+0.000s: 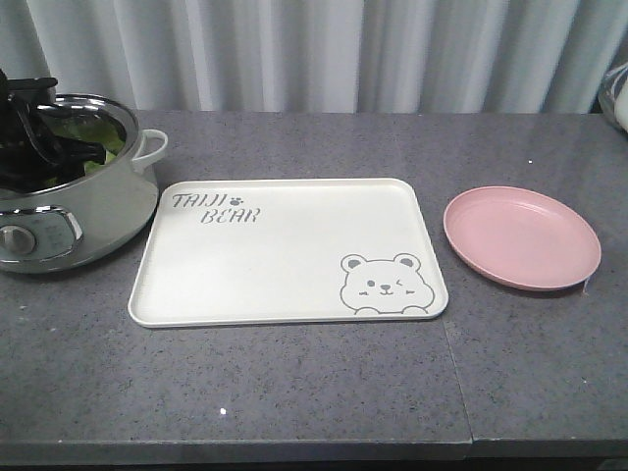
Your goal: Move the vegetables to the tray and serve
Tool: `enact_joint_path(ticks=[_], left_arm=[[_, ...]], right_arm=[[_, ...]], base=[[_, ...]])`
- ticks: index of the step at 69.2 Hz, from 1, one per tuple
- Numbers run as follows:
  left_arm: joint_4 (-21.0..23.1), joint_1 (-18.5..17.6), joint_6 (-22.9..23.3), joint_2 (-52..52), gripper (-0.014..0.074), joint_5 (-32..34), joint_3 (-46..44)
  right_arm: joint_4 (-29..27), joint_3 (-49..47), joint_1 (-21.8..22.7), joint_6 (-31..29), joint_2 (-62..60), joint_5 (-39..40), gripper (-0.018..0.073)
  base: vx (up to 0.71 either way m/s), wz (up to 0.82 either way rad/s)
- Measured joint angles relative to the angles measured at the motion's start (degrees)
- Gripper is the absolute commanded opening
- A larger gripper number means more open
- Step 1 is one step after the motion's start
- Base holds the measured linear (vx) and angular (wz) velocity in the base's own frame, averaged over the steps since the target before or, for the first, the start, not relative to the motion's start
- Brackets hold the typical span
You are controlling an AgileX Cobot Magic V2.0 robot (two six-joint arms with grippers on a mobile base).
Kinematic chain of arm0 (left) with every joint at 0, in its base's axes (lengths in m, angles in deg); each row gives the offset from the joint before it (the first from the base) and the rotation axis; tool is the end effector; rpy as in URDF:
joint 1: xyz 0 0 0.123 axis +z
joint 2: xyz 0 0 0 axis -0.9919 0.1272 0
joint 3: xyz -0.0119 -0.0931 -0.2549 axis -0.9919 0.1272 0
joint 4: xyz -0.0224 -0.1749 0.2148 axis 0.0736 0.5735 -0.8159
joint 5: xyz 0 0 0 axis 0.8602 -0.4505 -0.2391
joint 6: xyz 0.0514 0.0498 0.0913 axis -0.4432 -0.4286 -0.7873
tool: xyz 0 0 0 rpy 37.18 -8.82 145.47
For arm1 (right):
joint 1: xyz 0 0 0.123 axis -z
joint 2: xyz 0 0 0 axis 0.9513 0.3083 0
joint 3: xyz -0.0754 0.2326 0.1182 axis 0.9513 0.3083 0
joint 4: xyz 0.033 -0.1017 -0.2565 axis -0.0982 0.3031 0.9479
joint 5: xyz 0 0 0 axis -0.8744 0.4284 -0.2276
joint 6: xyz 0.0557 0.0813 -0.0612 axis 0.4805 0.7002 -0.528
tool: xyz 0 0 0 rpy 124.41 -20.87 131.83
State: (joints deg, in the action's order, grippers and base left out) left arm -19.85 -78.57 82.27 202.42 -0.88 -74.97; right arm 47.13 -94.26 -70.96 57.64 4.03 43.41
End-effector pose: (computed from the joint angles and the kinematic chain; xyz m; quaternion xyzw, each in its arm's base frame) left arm 0.4975 0.0271 0.2224 -0.0492 0.9852 -0.0343 0.1603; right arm 0.1352 -0.0040 0.3495 0.0547 0.7537 0.0270 0.6544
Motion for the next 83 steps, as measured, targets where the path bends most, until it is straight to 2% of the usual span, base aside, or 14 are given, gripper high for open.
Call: enact_joint_path(ticks=[8, 13, 26, 55, 83], left_arm=[[-0.33, -0.07, 0.42, 0.0, 0.0378, 0.06, 0.0], [-0.6, -0.09, 0.62, 0.0, 0.0311, 0.08, 0.0], [-1.34, -0.09, -0.2, 0.01, -0.001, 0.31, 0.0], [0.26, 0.01, -1.27, -1.2, -0.0008, -0.82, 0.57], [0.33, 0.01, -1.1, -9.32, -0.0008, 0.44, 1.01]], right_arm=[[0.0, 0.0, 0.0, 0.0, 0.15, 0.05, 0.0578], [0.0, 0.0, 0.0, 0.0, 0.52, 0.05, 0.0578], [0.0, 0.0, 0.0, 0.0, 1.77, 0.05, 0.0578], [0.0, 0.0, 0.0, -0.93, 2.3, 0.05, 0.0578], [0.0, 0.0, 0.0, -1.55, 2.3, 0.05, 0.0578]], base=[[0.0, 0.0], [0.0, 0.0], [0.0, 0.0], [0.0, 0.0], [0.0, 0.0]])
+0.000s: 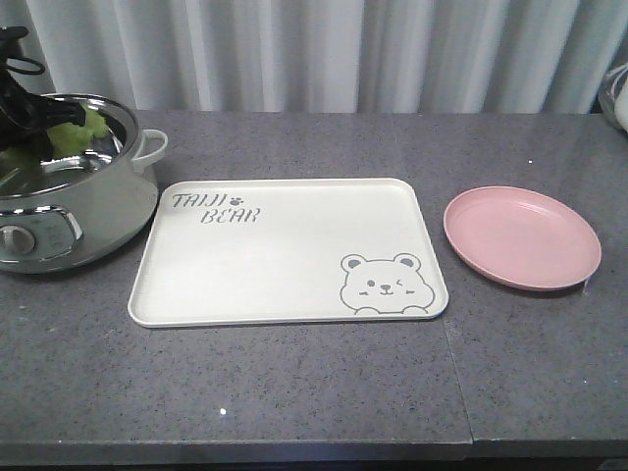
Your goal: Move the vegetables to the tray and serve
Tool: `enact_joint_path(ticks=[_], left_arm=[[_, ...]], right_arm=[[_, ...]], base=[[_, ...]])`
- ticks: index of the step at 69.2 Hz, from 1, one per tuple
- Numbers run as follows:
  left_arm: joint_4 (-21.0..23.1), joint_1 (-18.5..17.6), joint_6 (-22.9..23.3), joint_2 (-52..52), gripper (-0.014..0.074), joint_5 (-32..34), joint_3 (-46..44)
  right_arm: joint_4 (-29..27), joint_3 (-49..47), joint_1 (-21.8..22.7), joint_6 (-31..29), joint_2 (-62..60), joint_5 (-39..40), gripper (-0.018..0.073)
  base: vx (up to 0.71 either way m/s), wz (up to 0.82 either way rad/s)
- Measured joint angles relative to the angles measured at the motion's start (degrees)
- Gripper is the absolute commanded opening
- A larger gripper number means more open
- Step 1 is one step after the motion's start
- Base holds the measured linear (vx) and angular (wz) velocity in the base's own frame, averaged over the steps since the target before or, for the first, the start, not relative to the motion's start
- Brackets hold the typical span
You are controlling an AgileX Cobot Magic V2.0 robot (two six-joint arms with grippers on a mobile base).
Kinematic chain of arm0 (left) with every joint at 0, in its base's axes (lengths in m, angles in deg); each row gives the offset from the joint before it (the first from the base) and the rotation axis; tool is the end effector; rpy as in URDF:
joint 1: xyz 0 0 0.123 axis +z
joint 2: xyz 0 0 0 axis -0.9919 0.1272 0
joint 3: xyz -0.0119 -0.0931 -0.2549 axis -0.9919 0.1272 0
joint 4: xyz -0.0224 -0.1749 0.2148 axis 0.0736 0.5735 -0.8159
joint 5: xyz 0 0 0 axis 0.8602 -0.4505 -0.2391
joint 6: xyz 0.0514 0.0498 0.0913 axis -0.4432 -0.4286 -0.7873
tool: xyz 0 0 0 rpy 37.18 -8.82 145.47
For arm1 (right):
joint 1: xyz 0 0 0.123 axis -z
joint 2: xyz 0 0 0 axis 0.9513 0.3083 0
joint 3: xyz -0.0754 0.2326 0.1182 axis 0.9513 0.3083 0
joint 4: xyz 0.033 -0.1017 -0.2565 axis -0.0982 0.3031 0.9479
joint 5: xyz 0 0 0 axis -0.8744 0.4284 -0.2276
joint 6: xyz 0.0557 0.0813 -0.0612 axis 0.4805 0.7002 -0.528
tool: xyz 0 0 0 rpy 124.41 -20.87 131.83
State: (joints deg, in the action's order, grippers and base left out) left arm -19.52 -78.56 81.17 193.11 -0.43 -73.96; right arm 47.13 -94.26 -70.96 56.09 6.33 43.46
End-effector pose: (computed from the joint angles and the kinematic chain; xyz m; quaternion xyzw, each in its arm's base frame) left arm 0.4749 0.0250 0.2964 -0.0370 0.9706 -0.0331 0.2355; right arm 0.1442 -0.0042 0.3440 0.0451 0.7671 0.0176 0.6397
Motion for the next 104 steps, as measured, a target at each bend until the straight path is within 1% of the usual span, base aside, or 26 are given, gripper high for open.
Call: enact_joint_path(ticks=[13, 26, 34, 38, 43, 49, 56, 58, 60, 64, 69, 72, 75, 78, 79, 83, 88, 90, 95, 98, 104], left_arm=[[0.26, 0.0, 0.0, -3.77, -0.0008, 0.01, 0.0], [1.22, 0.0, 0.0, -9.28, -0.0008, 0.62, 0.0], [2.82, 0.0, 0.42, -12.63, -0.0008, 1.73, 0.0], [3.95, 0.0, 0.42, -13.83, -0.0008, 2.24, 0.0], [6.54, 0.0, 0.42, -15.27, -0.0008, 3.0, 0.0], [10.37, 0.0, -0.03, -16.23, -0.0008, 3.55, 0.0], [15.33, 0.0, -1.18, -16.6, -0.0008, 3.66, 0.0], [16.99, -0.05, -1.78, -16.6, -0.0008, 3.66, 0.0], [18.55, -0.13, -2.45, -16.6, -0.0008, 3.78, 0.0], [20.83, -0.52, -3.45, -16.6, -0.0008, 3.84, 0.0], [22.78, -1.48, -4.54, -16.6, -0.0008, 4.02, 0.0], [23.2, -2.26, -4.91, -16.6, -0.0008, 4.02, 0.0], [23.45, -3.14, -5.33, -16.6, -0.0008, 4.02, 0.0], [23.61, -4.13, -5.48, -16.6, -0.0008, 4.02, 0.0], [23.66, -4.55, -5.49, -16.6, -0.0008, 4.02, 0.0], [23.78, -5.88, -5.9, -16.6, -0.0008, 4.02, 0.0], [23.83, -7.6, -6.09, -16.6, -0.0008, 4.02, 0.0], [23.83, -8.43, -6.14, -16.6, -0.0008, 4.02, 0.0], [23.83, -10.32, -6.4, -16.6, -0.0008, 4.02, 0.0], [23.9, -11.38, -6.43, -16.6, -0.0008, 4.02, 0.0], [23.9, -14.18, -6.83, -16.6, -0.0008, 4.02, 0.0]], right_arm=[[0.0, 0.0, 0.0, 0.0, 0.01, 0.64, 0.0578], [-1.53, 0.0, 0.0, -0.2, 2.65, 5.01, 0.0578], [-4.78, -0.56, 0.0, -1.1, 6.83, 7.36, 0.0578], [-7.18, -1.48, 0.0, -2.68, 9.74, 8.24, 0.0578], [-10.89, -3.09, 0.0, -6.02, 13.18, 9.17, 0.0578], [-16.85, -5.83, 0.0, -10.69, 17.86, 10.1, 0.0578], [-25.27, -9.61, 0.0, -18.18, 23.2, 10.67, 0.0578], [-28.86, -10.9, 0.0, -20.53, 24.88, 10.68, 0.0578], [-31.32, -11.92, 0.0, -22.5, 26.24, 10.68, 0.0578], [-37.1, -14.52, 0.0, -27.42, 29.74, 10.13, 0.0578], [-45.51, -18.15, 0.0, -34.88, 33.66, 7.35, 0.0578], [-50.97, -20.35, 0.0, -39.9, 35.82, 4.52, 0.0578], [-57.92, -22.46, 0.0, -45.99, 37.83, 1.83, 0.0578], [-63.53, -24.33, 0.0, -50.74, 39.77, -0.66, 0.0578], [-66.43, -24.83, 0.0, -53.1, 40.3, -1.95, 0.0578], [-74.19, -26.85, 0.0, -59.6, 42.59, -6.13, 0.0578], [-85.64, -28.62, 0.0, -66.47, 45.36, -11.99, 0.0578], [-88.71, -29.05, 0.0, -68.3, 46.23, -14.0, 0.0578], [-95.05, -30.05, 0.0, -72.03, 48.92, -19.38, 0.0578], [-96.57, -30.65, 0.0, -73.4, 50.27, -22.29, 0.0578], [-97.68, -32.17, 0.0, -75.27, 53.46, -26.17, 0.0578]], base=[[0.0, 0.0], [0.0, 0.0], [0.0, 0.0], [0.0, 0.0], [0.0, 0.0], [0.0, 0.0], [0.0, 0.0], [0.0, 0.0], [0.0, 0.0], [0.0, 0.0], [0.0, 0.0], [0.0, 0.0], [0.0, 0.0], [0.0, 0.0], [0.0, 0.0], [0.0, 0.0], [0.0, 0.0], [0.0, 0.0], [0.0, 0.0], [0.0, 0.0], [0.0, 0.0]])
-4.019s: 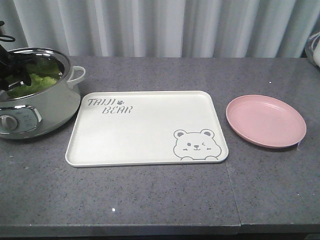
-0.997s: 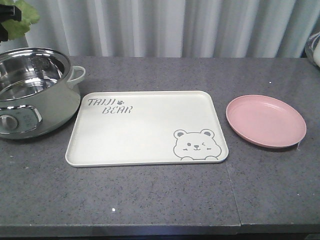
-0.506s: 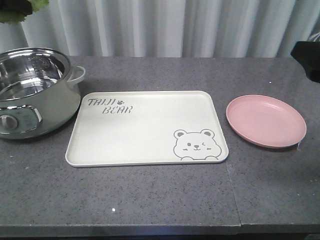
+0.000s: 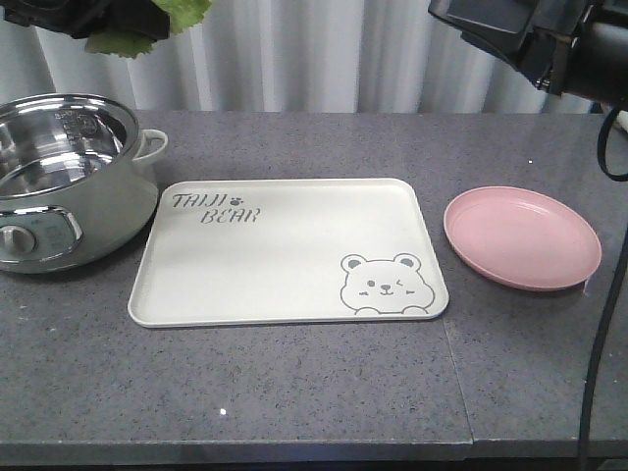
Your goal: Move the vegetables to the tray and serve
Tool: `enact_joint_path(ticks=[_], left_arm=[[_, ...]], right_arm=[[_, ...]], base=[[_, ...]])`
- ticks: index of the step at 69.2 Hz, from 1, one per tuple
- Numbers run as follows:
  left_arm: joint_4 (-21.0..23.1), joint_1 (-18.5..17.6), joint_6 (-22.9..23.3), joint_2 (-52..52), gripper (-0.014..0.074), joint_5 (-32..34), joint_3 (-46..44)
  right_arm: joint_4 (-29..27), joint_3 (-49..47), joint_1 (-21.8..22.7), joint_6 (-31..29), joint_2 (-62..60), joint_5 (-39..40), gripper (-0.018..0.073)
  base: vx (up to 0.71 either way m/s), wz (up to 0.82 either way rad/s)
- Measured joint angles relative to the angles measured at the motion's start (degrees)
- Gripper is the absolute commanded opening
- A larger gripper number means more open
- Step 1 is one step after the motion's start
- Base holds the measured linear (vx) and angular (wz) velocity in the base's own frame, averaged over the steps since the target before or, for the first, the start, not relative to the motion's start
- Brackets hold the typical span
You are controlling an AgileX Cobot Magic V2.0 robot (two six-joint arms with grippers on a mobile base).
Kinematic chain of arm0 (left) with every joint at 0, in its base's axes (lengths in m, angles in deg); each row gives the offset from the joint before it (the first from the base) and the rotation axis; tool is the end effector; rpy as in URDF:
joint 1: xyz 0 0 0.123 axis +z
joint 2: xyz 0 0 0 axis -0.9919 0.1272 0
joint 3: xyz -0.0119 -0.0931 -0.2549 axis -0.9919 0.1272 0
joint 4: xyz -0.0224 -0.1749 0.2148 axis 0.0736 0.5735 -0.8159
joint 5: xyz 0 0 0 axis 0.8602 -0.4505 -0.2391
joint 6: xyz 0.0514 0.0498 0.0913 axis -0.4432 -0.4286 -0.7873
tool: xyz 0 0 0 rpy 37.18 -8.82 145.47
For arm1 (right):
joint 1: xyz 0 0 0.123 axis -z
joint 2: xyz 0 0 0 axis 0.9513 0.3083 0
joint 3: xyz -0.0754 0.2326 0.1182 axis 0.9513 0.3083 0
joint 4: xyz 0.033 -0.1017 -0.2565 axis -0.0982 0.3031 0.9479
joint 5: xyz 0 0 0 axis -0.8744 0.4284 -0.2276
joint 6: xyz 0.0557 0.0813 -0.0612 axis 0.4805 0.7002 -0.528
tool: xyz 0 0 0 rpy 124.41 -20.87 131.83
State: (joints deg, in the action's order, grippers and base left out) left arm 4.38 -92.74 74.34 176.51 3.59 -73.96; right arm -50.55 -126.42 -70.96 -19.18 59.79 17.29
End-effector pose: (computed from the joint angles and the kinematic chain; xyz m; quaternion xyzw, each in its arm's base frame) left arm 0.3918 -0.1209 0.4424 0.1286 0.8765 -0.2582 0.3855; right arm 0.3288 0.0861 0.3942 -0.1382 0.6807 0.4640 0.5498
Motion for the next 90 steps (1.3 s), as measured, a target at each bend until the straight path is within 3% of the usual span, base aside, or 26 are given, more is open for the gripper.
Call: enact_joint_path(ticks=[14, 26, 44, 65, 90], left_arm=[[0.11, -6.29, -0.26, 0.0, -0.0008, 2.35, 0.0], [0.35, -10.07, -0.26, 0.0, -0.0008, 5.52, 0.0], [0.56, -12.09, -0.26, 1.16, -0.0008, 5.93, 0.0], [0.67, -15.49, -0.26, 1.97, -0.0008, 6.04, 0.0], [0.67, -15.55, -0.26, 2.61, -0.0008, 7.08, 0.0]], right_arm=[[-0.13, -3.33, -0.21, -0.61, 4.36, -1.17, 0.0578], [-0.13, -7.35, -3.82, -1.77, 7.65, -1.24, 0.0578], [-0.13, -13.01, -8.49, -2.48, 11.79, 1.8, 0.0578], [-0.19, -17.49, -8.64, -0.04, 16.7, 3.26, 0.0578], [-0.19, -17.99, -9.7, 1.56, 17.2, 3.75, 0.0578]], base=[[0.0, 0.0], [0.0, 0.0], [0.0, 0.0], [0.0, 0.0], [0.0, 0.0]])
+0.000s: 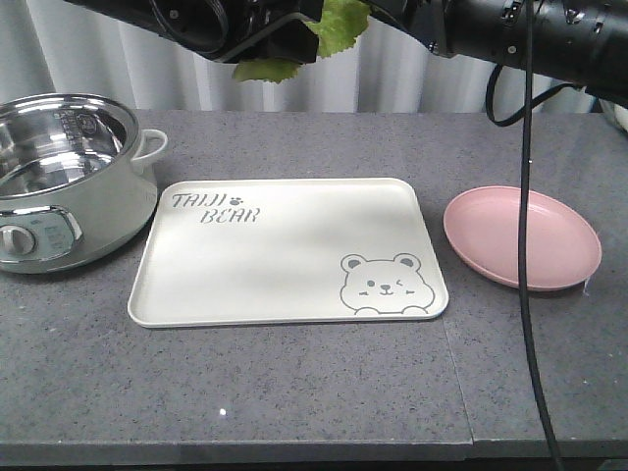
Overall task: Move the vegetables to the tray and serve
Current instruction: 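Pass the lettuce leaf from the left gripper to the right gripper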
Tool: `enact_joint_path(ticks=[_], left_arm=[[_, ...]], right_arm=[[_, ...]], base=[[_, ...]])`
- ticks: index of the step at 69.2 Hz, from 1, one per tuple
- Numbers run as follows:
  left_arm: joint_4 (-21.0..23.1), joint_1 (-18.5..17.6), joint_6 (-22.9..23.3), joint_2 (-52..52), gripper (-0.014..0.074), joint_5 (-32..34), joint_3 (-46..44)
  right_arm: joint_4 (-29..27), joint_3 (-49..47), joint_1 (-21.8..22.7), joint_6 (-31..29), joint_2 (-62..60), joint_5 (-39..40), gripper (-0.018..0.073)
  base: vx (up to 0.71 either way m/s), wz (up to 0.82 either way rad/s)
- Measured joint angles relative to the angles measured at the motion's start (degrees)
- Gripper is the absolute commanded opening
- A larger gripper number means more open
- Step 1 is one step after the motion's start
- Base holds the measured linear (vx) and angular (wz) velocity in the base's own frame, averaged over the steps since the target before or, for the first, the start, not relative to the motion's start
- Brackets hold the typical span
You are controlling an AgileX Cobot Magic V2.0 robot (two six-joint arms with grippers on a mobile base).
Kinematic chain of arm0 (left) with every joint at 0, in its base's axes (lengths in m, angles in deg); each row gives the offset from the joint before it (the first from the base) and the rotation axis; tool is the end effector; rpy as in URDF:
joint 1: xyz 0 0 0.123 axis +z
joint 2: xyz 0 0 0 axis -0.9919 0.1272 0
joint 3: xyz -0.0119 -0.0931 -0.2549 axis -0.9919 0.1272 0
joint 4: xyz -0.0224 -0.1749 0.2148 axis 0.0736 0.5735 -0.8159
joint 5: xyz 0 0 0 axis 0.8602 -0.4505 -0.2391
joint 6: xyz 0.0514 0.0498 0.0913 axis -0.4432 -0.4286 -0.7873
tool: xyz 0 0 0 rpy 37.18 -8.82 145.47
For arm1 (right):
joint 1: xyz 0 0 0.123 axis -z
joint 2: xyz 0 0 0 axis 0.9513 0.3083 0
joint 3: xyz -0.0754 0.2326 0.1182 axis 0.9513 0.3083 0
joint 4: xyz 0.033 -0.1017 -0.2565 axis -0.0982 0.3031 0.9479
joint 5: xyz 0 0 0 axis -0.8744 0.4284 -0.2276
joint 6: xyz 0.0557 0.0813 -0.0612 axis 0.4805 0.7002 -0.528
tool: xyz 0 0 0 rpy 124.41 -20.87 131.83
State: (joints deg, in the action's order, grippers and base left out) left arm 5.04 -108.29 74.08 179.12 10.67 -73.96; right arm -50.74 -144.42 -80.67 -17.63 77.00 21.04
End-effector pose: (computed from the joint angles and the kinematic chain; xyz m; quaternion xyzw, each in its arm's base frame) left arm 0.3674 -0.2297 0.4341 0.2223 0.8401 -0.3166 0.3803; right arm 0.3962 0.1487 0.3924 -0.1663 0.6733 0.4982 0.5204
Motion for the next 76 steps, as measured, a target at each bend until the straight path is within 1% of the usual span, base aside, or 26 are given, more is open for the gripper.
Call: enact_joint_path(ticks=[13, 16, 21, 25, 32, 33, 40, 42, 47, 52, 61, 71, 76], left_arm=[[0.0, 0.0, 0.0, 0.0, -0.0008, 0.4, 0.0], [0.0, 0.0, 0.0, 0.0, -0.0008, 0.4, 0.0], [0.0, 0.0, 0.0, 0.0, -0.0008, 0.4, 0.0], [0.0, 0.0, 0.0, 0.0, -0.0008, 0.4, 0.0], [0.0, 0.0, 0.0, 0.0, -0.0008, 0.4, 0.0], [0.0, 0.0, 0.0, 0.0, -0.0008, 0.4, 0.0], [0.0, 0.0, 0.0, 0.0, -0.0006, 0.16, 0.0], [-0.06, 0.0, 0.0, 0.0, -0.0004, -0.04, 0.0], [-0.06, 0.0, 0.0, 0.0, 0.001, -0.21, 0.0], [-0.06, 0.0, 0.0, 0.0, 0.0048, -0.23, 0.0], [-0.06, 0.0, 0.0, 0.0, 0.0169, -0.23, 0.0], [-0.12, 0.0, 0.05, -0.45, 0.033, -0.41, 0.0], [-0.52, 0.0, 0.05, -1.19, 0.0376, -0.57, 0.0]], right_arm=[[-0.02, 0.0, -2.78, -0.29, 0.14, 3.17, 0.057], [-0.09, 0.0, -2.88, -0.29, 0.14, 3.65, 0.0553], [-0.09, 0.0, -2.95, -0.32, 0.14, 4.35, 0.0493], [-0.23, 0.0, -2.95, -0.32, 0.14, 4.65, 0.0416], [-0.23, 0.0, -2.95, -0.32, 0.14, 5.0, 0.0241], [-0.23, 0.0, -2.95, -0.32, 0.14, 5.0, 0.0202], [-0.39, 0.0, -2.95, -0.32, 0.14, 4.93, 0.0018], [-0.39, 0.0, -2.95, -0.32, 0.14, 4.85, -0.0015], [-0.39, 0.0, -2.95, -0.32, 0.14, 4.7, -0.0009], [-0.45, 0.0, -2.95, -0.32, 0.14, 4.66, -0.0008], [-0.45, 0.0, -2.95, -0.45, 0.14, 4.66, -0.0008], [-0.45, 0.0, -2.95, -2.02, 0.14, 4.99, -0.0008], [-0.45, 0.0, -2.95, -2.1, 0.14, 5.79, -0.0006]], base=[[0.0, 0.0], [0.0, 0.0], [0.0, 0.0], [0.0, 0.0], [0.0, 0.0], [0.0, 0.0], [0.0, 0.0], [0.0, 0.0], [0.0, 0.0], [0.0, 0.0], [0.0, 0.0], [0.0, 0.0], [0.0, 0.0]])
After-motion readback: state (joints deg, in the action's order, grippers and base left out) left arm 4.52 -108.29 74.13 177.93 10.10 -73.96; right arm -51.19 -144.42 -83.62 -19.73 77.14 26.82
